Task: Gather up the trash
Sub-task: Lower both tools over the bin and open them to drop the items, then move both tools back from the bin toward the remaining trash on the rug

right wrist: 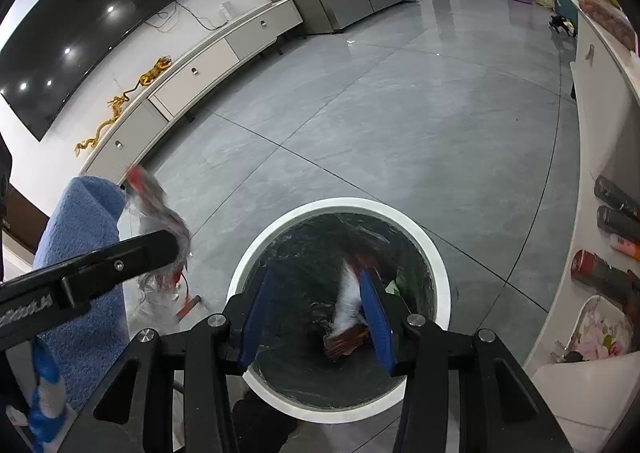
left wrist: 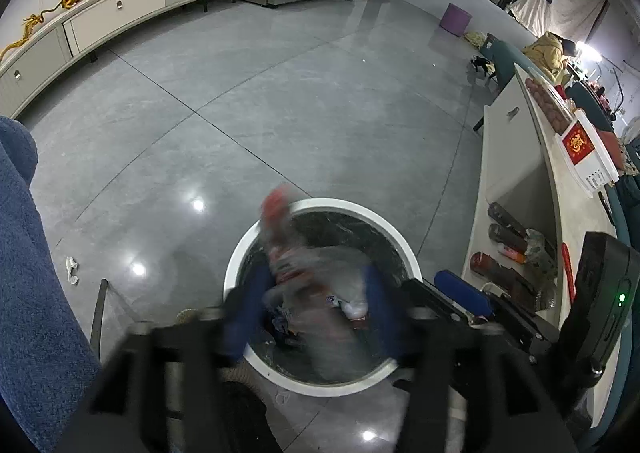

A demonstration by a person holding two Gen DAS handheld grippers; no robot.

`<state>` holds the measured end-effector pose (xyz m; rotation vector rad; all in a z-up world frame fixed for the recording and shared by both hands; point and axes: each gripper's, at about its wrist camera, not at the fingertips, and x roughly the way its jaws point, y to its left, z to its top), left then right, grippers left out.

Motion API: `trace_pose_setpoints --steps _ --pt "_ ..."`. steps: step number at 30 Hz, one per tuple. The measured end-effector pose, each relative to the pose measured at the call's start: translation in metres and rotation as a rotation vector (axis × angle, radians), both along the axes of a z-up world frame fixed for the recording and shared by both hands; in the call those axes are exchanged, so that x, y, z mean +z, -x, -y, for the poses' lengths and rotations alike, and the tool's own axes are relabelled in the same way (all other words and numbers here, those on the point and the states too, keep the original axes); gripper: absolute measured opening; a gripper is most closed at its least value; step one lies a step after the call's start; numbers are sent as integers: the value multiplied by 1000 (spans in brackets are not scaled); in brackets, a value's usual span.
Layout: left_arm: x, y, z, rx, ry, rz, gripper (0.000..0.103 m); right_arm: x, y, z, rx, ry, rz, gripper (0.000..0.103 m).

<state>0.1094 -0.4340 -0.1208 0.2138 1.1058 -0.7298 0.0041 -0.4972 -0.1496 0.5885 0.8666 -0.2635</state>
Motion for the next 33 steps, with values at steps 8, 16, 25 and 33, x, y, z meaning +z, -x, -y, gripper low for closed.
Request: trace_pose_setpoints --steps 8,16,25,33 --pt "11 3 -10 31 23 8 56 12 19 -1 -68 21 11 46" --pt "45 31 -41 126 42 120 56 50 40 -20 -107 124 51 56" --pt "97 70 -96 281 91 320 61 95 57 -61 -122 270 101 65" --pt "130 98 -148 370 124 439 65 132 68 -93 -90 331 180 68"
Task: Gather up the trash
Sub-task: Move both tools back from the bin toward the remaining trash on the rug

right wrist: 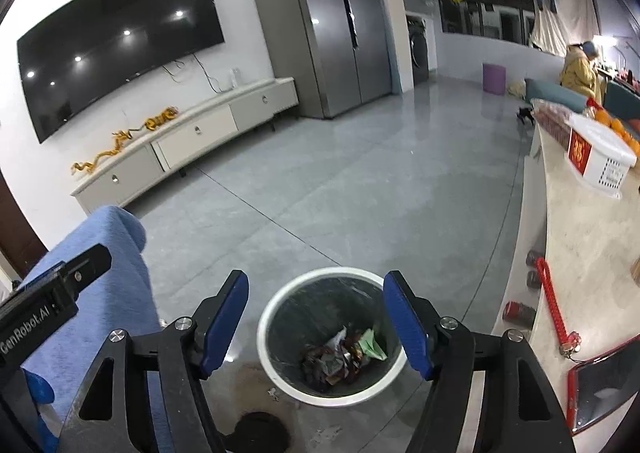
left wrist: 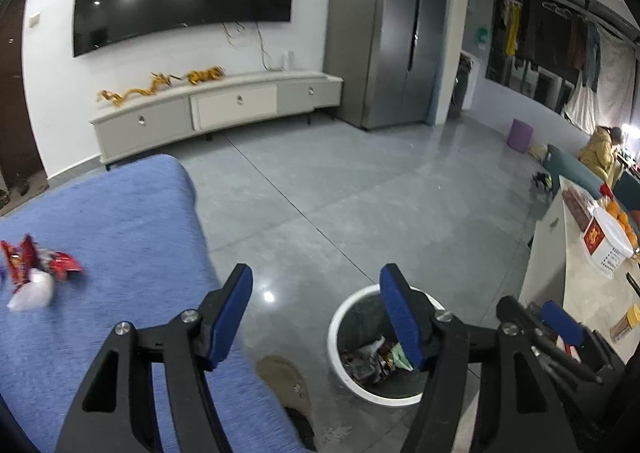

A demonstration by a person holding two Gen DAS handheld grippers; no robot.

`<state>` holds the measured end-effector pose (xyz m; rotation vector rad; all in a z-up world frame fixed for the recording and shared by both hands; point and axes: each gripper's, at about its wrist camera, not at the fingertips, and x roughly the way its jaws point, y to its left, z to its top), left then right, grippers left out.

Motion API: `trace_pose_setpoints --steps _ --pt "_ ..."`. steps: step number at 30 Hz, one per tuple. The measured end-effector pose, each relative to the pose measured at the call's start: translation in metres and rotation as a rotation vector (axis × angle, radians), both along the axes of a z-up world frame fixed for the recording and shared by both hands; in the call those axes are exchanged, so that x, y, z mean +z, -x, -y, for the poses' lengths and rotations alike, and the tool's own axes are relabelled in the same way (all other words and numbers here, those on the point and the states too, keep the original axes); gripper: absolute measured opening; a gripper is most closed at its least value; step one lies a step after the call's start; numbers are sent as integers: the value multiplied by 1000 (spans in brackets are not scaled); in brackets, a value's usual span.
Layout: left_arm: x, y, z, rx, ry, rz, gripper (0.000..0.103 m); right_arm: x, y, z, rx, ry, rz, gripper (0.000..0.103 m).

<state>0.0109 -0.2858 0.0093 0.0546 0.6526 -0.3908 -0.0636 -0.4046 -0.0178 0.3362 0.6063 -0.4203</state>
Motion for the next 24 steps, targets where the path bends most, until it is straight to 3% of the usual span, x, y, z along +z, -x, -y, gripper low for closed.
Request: trace_pose_setpoints --steps 8,24 --pt "32 21 -57 76 40 94 74 27 7 -36 37 55 47 72" --pt "61 57 -147 207 112 179 75 61 20 -112 141 167 98 77"
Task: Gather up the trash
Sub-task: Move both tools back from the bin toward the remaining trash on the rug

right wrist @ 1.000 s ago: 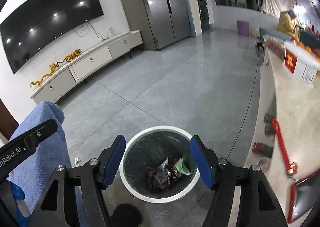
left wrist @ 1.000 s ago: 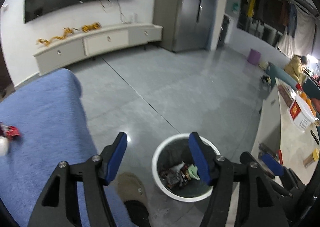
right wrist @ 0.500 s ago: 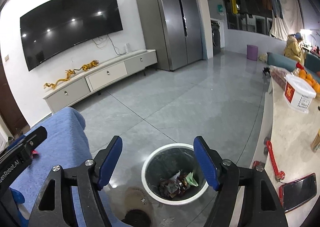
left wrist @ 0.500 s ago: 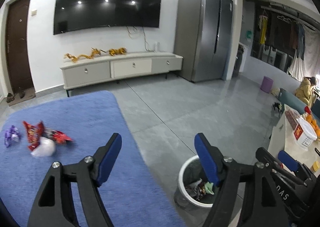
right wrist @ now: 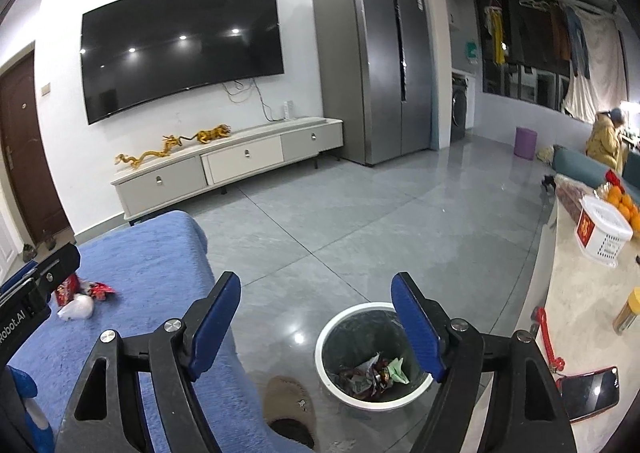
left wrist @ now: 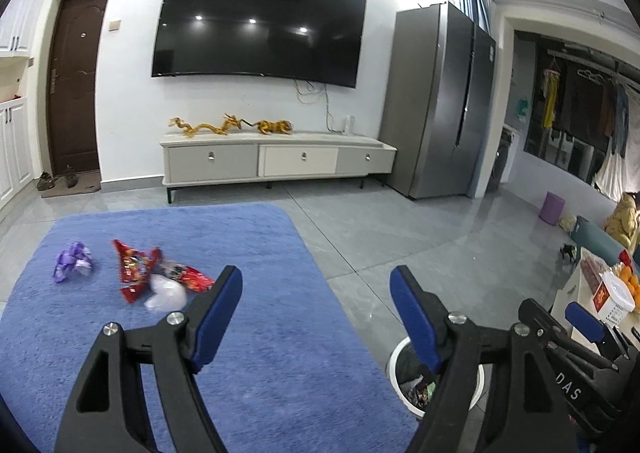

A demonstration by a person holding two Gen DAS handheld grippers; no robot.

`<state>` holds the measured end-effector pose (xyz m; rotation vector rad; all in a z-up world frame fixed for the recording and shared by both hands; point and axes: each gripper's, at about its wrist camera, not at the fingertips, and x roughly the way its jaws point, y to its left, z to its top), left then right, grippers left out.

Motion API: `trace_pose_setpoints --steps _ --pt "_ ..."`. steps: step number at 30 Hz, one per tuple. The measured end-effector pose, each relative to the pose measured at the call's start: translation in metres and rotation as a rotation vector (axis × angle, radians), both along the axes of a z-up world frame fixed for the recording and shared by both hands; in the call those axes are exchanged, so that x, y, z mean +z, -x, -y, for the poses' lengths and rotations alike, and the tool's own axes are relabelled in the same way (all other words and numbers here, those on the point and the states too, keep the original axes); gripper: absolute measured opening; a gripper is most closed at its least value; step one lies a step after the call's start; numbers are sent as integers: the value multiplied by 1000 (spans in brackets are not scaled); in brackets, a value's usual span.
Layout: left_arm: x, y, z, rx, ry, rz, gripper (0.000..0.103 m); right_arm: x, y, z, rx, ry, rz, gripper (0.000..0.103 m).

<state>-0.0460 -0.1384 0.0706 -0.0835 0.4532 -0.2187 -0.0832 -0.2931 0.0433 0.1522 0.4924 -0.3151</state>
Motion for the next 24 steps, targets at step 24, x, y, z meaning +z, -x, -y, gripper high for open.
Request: trace_pose_setpoints --steps 24 --pt "32 82 -59 128 8 133 85 40 55 -60 113 96 97 98"
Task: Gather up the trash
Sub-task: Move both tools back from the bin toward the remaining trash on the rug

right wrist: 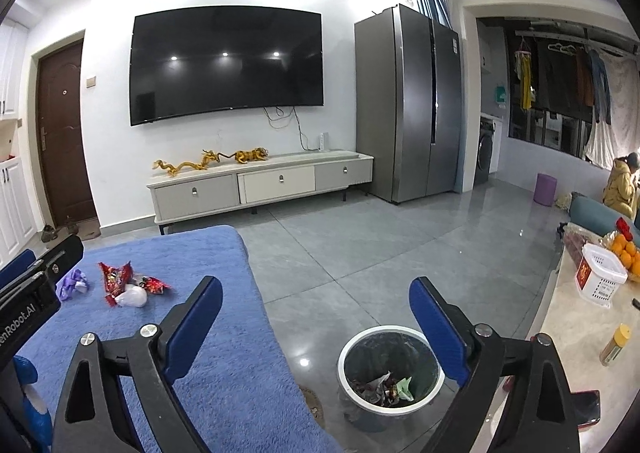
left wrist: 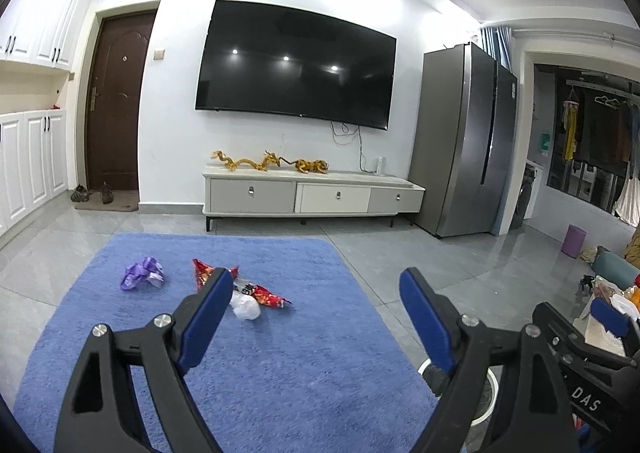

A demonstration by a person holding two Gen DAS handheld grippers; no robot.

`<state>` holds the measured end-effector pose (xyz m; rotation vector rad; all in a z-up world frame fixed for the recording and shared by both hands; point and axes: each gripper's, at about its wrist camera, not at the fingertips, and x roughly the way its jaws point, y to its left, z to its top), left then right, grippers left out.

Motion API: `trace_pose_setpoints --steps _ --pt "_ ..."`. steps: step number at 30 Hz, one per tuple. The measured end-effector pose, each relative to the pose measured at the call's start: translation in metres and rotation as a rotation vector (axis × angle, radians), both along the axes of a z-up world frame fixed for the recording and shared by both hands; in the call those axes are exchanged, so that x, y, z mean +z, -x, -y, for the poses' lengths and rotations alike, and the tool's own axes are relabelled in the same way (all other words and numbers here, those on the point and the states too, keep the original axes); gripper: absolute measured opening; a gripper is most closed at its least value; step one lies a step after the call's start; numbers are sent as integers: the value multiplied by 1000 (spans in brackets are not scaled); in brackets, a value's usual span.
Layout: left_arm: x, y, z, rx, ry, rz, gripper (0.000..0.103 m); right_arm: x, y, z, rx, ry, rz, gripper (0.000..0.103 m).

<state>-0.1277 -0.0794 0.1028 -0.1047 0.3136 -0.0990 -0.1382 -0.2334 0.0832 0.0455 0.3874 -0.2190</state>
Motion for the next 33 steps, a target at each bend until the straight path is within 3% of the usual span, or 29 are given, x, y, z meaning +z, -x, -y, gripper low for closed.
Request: trace_pose_setpoints --steps 12,18,24,31,33 --pt "25 42 -2 -3 5 69 85 35 48 8 -20 -15 126 103" --pt "38 64 -8 12 6 149 85 46 61 10 -2 -37 181 103" --pt "46 67 -11 0 -2 146 85 50 64 1 61 -39 197 103" --pt "45 56 -10 -11 27 120 85 50 68 2 38 -4 194 103" --pt "42 51 -8 -2 23 111 94 47 65 7 29 -20 190 103"
